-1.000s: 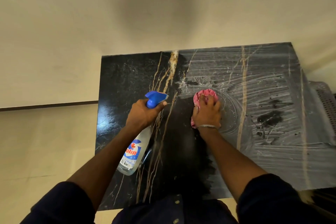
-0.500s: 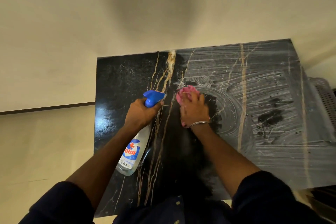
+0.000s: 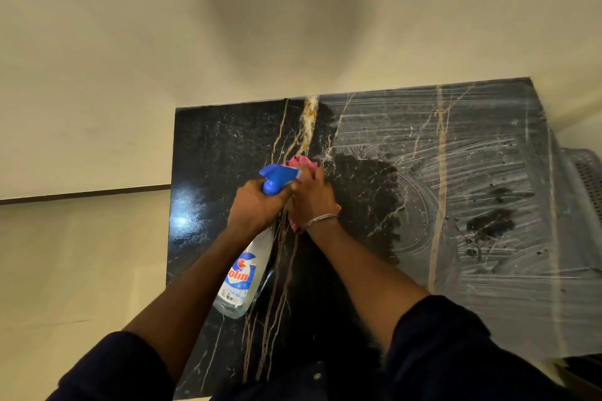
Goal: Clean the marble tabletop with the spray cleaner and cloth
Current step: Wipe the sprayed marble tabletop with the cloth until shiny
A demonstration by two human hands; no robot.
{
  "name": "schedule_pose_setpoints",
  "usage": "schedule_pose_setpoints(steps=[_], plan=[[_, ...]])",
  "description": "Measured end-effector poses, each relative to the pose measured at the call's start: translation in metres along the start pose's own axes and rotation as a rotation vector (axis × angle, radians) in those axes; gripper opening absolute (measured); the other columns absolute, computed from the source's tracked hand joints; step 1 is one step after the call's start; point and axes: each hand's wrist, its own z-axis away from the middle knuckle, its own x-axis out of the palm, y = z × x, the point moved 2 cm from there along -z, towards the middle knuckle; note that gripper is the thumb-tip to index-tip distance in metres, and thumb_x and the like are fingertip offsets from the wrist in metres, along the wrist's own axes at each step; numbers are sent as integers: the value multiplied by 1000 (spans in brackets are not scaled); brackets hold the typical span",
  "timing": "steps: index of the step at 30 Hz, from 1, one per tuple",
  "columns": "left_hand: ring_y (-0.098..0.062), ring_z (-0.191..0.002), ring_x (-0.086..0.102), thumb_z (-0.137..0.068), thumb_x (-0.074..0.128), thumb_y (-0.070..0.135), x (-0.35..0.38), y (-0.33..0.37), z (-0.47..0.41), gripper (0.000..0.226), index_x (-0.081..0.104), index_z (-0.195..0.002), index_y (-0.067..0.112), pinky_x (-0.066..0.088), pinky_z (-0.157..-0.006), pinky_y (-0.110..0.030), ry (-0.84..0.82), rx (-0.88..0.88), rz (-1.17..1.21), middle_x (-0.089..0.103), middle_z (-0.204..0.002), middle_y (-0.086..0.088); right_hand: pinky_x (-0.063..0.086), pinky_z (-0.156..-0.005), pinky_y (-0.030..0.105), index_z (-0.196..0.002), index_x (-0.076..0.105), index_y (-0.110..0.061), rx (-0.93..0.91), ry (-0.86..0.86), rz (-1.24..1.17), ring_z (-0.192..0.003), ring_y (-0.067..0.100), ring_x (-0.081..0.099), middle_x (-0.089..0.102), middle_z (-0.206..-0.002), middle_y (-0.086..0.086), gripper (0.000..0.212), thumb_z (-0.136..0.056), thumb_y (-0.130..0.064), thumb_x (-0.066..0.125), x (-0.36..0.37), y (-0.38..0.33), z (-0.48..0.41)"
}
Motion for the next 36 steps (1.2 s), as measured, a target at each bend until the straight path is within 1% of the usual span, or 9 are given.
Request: schedule_pose_setpoints(steps=[4, 7, 10, 15, 22, 24, 27, 31, 36], plan=[[-12, -72, 64, -81, 67, 53, -3, 1, -5, 44, 64, -102, 15, 48, -62, -25, 4, -17, 7, 69, -84, -3, 51, -86, 42, -136, 49, -24, -75, 25, 24, -127, 32, 35, 36, -145, 8, 42, -96, -37, 46, -6, 24, 0], [-11, -70, 64, -84, 65, 50, -5, 1, -8, 42, 64, -103, 12, 47, -62, -24, -19, -7, 17, 68, -81, -1, 53, -80, 38, -146, 37, -27, 116, 91, 68, -124, 34, 36, 31, -148, 11, 52, -95, -39, 45, -12, 83, 0], [-9, -67, 61, -85, 65, 48, -6, 4, -10, 39, 64, -101, 12, 43, -58, -21, -22, -2, 9, 65, -77, 2, 49, -84, 45, -144, 43, -23, 279, 137, 83, -123, 42, 37, 32, -150, 16, 53, -92, -36, 49, -24, 135, -4], [-7, -66, 61, -85, 66, 46, -6, 5, -10, 39, 64, -103, 11, 42, -58, -19, -5, 1, 29, 65, -77, 4, 49, -91, 50, -147, 36, -23, 449, 141, 20, -134, 45, 28, 24, -156, 15, 57, -94, -38, 48, -24, 125, -13], [-7, -63, 62, -81, 68, 51, -4, 8, -11, 43, 65, -99, 12, 44, -56, -21, 63, -32, 20, 65, -72, 2, 48, -95, 48, -145, 40, -17, 36, 71, -73, -129, 37, 35, 36, -148, 12, 55, -92, -28, 51, -15, 8, -38], [-8, -64, 64, -80, 68, 53, -5, 8, -13, 45, 66, -100, 13, 46, -57, -22, 70, -40, 24, 67, -74, 1, 44, -101, 49, -144, 41, -12, 5, 18, -140, -131, 36, 36, 38, -146, 12, 53, -93, -25, 53, -19, 3, -41], [-6, -60, 62, -82, 68, 50, -7, 11, -14, 35, 65, -91, 16, 43, -55, -20, 60, -32, 19, 66, -70, 2, 49, -92, 46, -144, 41, -21, -90, 55, 5, -125, 35, 37, 37, -148, 7, 53, -94, -36, 50, -19, 30, -45], [-5, -62, 60, -85, 67, 45, -5, 18, -18, 31, 62, -96, 16, 41, -55, -17, 30, -23, 36, 63, -71, 6, 51, -87, 45, -146, 38, -28, 114, 100, 81, -125, 38, 35, 31, -150, 12, 53, -95, -38, 46, -30, 114, -53], [-6, -62, 59, -86, 66, 43, 2, 26, -24, 30, 61, -96, 16, 40, -56, -17, 29, -6, 36, 61, -71, 6, 42, -98, 52, -146, 39, -24, 381, 132, 53, -135, 44, 25, 23, -157, 13, 53, -95, -36, 47, -44, 164, -65]])
